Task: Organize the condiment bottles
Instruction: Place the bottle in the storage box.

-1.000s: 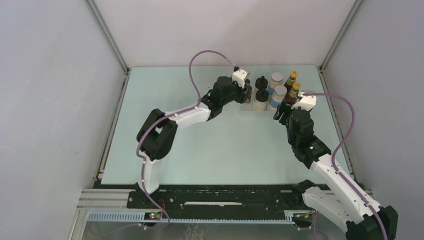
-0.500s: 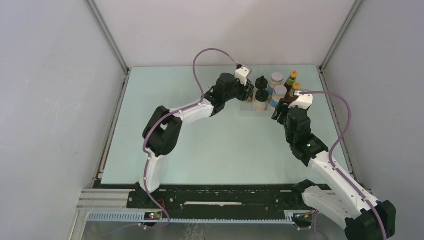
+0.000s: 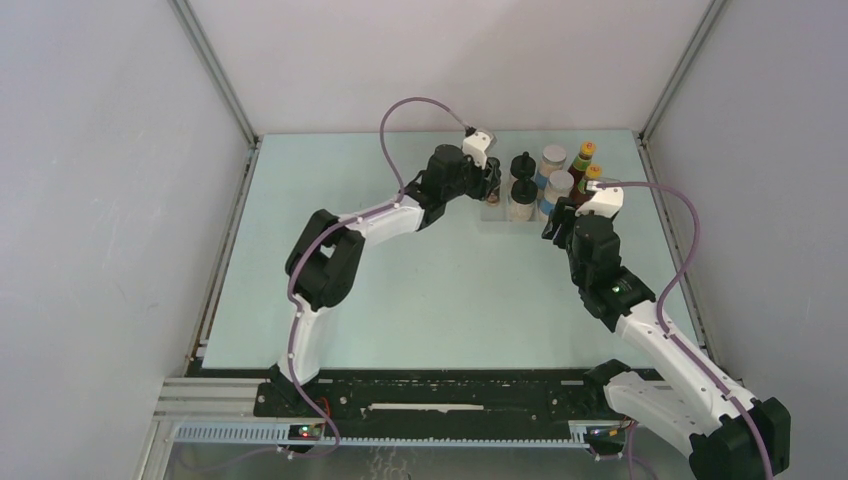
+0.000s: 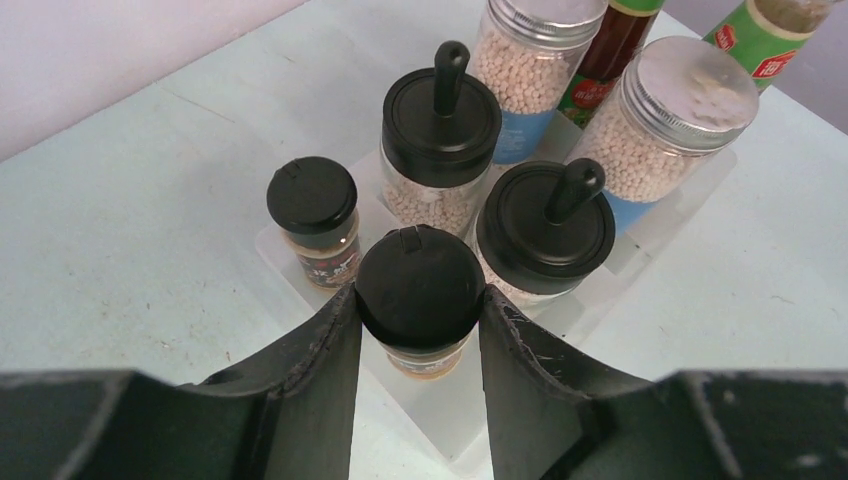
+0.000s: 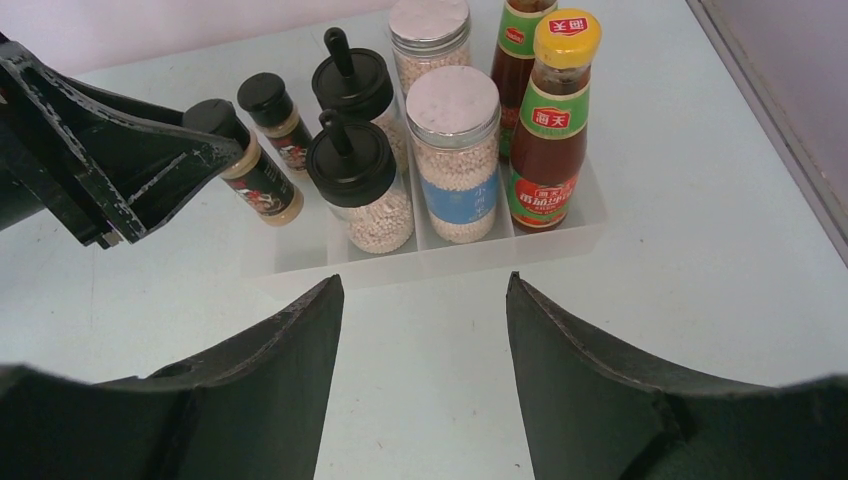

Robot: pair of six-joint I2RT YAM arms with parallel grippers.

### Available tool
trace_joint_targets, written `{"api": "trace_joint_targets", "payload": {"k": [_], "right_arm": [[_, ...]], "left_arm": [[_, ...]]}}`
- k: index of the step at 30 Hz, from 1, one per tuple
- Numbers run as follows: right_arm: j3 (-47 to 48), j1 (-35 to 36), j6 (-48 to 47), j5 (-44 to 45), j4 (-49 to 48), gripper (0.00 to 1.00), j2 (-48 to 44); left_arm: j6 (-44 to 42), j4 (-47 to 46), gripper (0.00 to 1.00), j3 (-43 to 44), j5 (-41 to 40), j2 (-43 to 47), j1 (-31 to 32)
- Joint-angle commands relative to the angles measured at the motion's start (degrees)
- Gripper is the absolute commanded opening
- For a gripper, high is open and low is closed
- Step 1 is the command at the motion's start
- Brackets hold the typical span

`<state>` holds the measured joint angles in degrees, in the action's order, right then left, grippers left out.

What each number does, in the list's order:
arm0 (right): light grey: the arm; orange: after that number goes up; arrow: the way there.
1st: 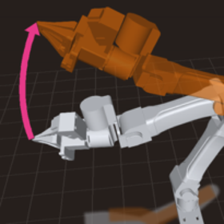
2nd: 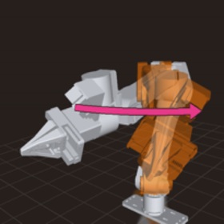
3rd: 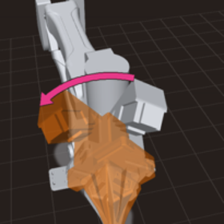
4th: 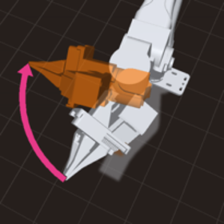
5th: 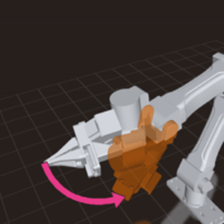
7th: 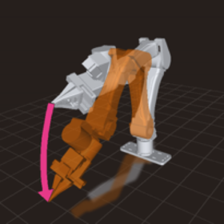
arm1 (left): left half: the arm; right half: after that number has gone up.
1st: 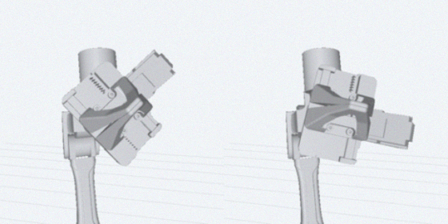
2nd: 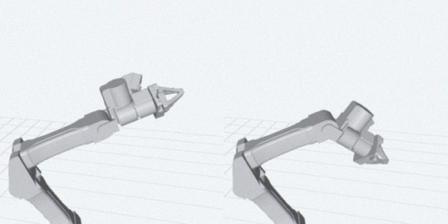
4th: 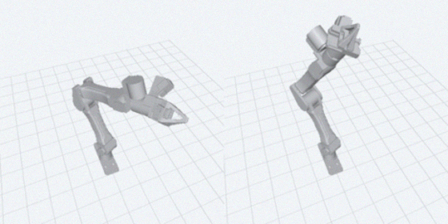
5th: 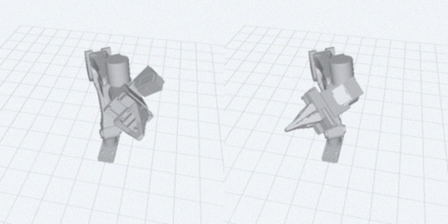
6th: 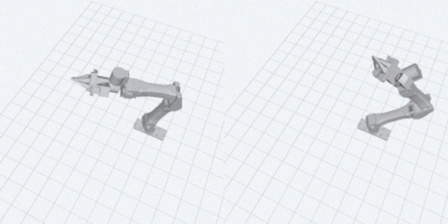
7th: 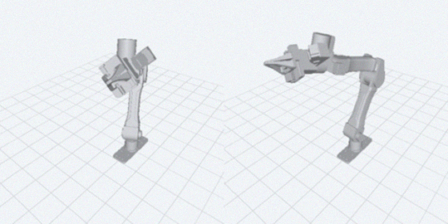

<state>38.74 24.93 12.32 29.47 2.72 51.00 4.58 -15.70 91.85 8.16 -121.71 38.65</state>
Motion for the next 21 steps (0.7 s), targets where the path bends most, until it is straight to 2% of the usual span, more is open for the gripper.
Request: {"api": "trace_joint_targets", "payload": {"k": [1,21], "right_arm": [[2.1,0.2,-0.4,0.1,-2.2,0.69,0.0],[2.1,0.3,-0.4,-0.5,-2.2,0.69,0.1]], "left_arm": [[1.7,-1.1,0.0,2.7,1.0,-1.2,-0.4],[3.4,4.0,0.0,8.7,2.1,-4.7,-1.2]]}}
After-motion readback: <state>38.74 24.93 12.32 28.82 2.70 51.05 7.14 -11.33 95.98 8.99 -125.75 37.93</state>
